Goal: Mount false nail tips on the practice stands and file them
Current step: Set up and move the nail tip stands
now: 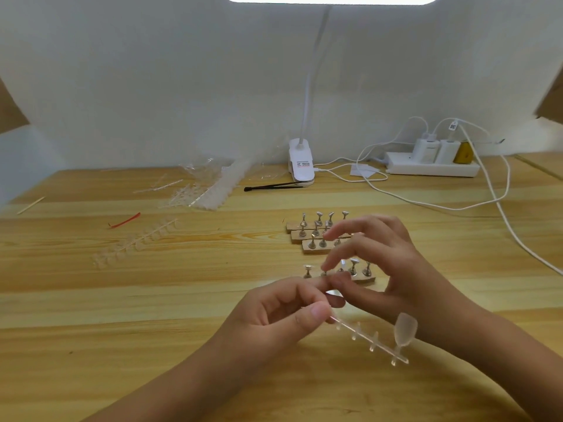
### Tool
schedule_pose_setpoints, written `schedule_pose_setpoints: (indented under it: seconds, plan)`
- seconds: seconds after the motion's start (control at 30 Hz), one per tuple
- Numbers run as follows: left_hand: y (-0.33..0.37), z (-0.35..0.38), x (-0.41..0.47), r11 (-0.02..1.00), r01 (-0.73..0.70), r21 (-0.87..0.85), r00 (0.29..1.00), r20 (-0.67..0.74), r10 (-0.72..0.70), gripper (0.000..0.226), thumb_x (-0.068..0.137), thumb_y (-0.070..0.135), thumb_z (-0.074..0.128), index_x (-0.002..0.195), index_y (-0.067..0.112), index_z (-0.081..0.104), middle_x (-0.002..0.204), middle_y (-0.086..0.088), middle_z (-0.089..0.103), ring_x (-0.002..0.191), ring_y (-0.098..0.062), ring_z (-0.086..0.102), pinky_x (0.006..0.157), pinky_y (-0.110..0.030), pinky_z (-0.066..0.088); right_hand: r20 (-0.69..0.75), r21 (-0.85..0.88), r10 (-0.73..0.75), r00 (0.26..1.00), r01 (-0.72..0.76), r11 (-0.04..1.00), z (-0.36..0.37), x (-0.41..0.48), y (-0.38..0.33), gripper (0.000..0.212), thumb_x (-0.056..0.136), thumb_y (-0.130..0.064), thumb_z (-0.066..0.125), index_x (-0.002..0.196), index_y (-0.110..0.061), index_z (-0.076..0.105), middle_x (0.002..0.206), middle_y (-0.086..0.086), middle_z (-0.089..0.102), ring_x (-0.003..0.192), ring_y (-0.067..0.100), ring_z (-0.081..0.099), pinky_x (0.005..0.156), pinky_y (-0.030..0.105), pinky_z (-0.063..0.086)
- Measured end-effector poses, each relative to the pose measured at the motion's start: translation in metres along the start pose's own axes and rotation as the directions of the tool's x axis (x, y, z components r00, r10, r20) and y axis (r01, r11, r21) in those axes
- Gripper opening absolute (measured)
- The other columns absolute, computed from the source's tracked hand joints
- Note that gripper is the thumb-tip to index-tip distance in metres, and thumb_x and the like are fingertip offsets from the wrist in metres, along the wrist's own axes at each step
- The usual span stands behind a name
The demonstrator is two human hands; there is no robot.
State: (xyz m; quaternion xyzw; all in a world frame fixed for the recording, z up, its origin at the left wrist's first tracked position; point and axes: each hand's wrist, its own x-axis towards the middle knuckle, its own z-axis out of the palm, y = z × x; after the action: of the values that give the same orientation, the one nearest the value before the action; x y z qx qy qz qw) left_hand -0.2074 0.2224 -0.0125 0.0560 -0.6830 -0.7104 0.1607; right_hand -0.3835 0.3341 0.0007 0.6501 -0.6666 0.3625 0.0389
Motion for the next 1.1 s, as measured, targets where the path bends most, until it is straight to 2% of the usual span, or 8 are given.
schedule_pose_setpoints:
  seconds: [0.13,0.3,0.43,0.57,0.67,0.8,0.93,1.1]
  plan:
    - [-0.003,-0.002,0.003,0.998,0.026,-0.052,0.999,-0.033,-0.028,0.016,0.084,0.037,0.066,0.081,0.023,0.072,0.119,-0.011,0.07,0.116,-0.026,0.064,0.104,-0.032,0.048,0.019,-0.09,-0.097,0.995,0.098,0.991,-0.002,0.0,0.004,0.022,0.085,-0.041,0.065,0.095,-0.024,0.075,0.119,-0.008,0.059,0.122,0.02,0.04,0.1,0.012,0.029]
    - [-0.002,-0.003,0.004,0.996,0.053,-0.067,0.998,-0.016,-0.054,0.014,0.086,0.036,0.064,0.081,0.025,0.072,0.12,-0.007,0.071,0.114,-0.024,0.065,0.096,-0.025,0.049,0.006,-0.115,-0.123,0.992,0.122,0.986,-0.003,0.003,0.01,0.023,0.084,-0.042,0.065,0.096,-0.026,0.076,0.117,-0.01,0.06,0.121,0.022,0.043,0.1,0.023,0.034]
    - [-0.002,-0.003,0.006,0.993,0.111,-0.052,0.994,0.029,-0.109,0.016,0.091,0.025,0.064,0.077,0.023,0.071,0.126,0.002,0.069,0.116,-0.017,0.066,0.096,-0.024,0.05,-0.084,0.153,0.079,0.993,-0.066,0.986,-0.02,0.007,0.026,0.021,0.082,-0.035,0.066,0.1,-0.029,0.074,0.102,-0.015,0.068,0.102,0.011,0.062,0.08,0.016,0.049]
    - [-0.001,-0.001,0.006,0.988,0.155,-0.014,0.987,0.039,-0.154,0.019,0.091,0.022,0.062,0.074,0.023,0.071,0.128,0.01,0.067,0.111,-0.013,0.068,0.089,-0.015,0.049,-0.069,0.253,0.265,0.962,-0.24,0.937,-0.027,0.004,0.046,0.023,0.076,-0.045,0.065,0.096,-0.04,0.074,0.092,-0.014,0.072,0.093,0.008,0.065,0.064,0.029,0.059]
    - [0.001,-0.001,0.006,0.987,0.163,0.002,0.986,0.039,-0.163,0.019,0.092,0.025,0.063,0.074,0.024,0.071,0.127,0.009,0.068,0.112,-0.012,0.067,0.089,-0.014,0.048,-0.028,0.129,0.242,0.97,-0.237,0.963,-0.022,0.003,0.05,0.022,0.079,-0.039,0.066,0.098,-0.032,0.076,0.088,-0.016,0.073,0.084,0.005,0.067,0.064,0.023,0.056]
    - [0.002,0.0,0.006,0.986,0.167,0.008,0.985,0.041,-0.167,0.017,0.091,0.024,0.063,0.077,0.019,0.071,0.124,0.007,0.07,0.115,-0.009,0.065,0.09,-0.014,0.048,-0.003,-0.201,0.001,1.0,-0.002,0.98,-0.016,0.004,0.049,0.015,0.082,-0.022,0.073,0.097,-0.02,0.077,0.085,-0.013,0.074,0.076,-0.003,0.064,0.077,0.007,0.042]
    - [0.001,0.0,0.006,0.984,0.179,0.009,0.983,0.032,-0.179,0.016,0.088,0.025,0.061,0.08,0.011,0.067,0.124,0.008,0.07,0.113,-0.01,0.066,0.089,-0.014,0.048,-0.032,-0.301,-0.085,0.996,0.072,0.951,-0.013,0.001,0.05,0.019,0.079,-0.02,0.076,0.099,-0.021,0.076,0.085,-0.013,0.073,0.076,-0.004,0.057,0.081,0.031,0.044]
    - [0.0,0.0,0.006,0.981,0.194,-0.012,0.98,0.034,-0.194,0.017,0.091,0.024,0.064,0.081,0.01,0.067,0.124,0.006,0.069,0.112,-0.011,0.067,0.089,-0.015,0.049,-0.008,-0.322,-0.12,0.993,0.111,0.94,-0.012,0.001,0.051,0.026,0.078,-0.021,0.078,0.104,-0.022,0.073,0.084,-0.016,0.071,0.077,0.0,0.06,0.08,0.038,0.049]
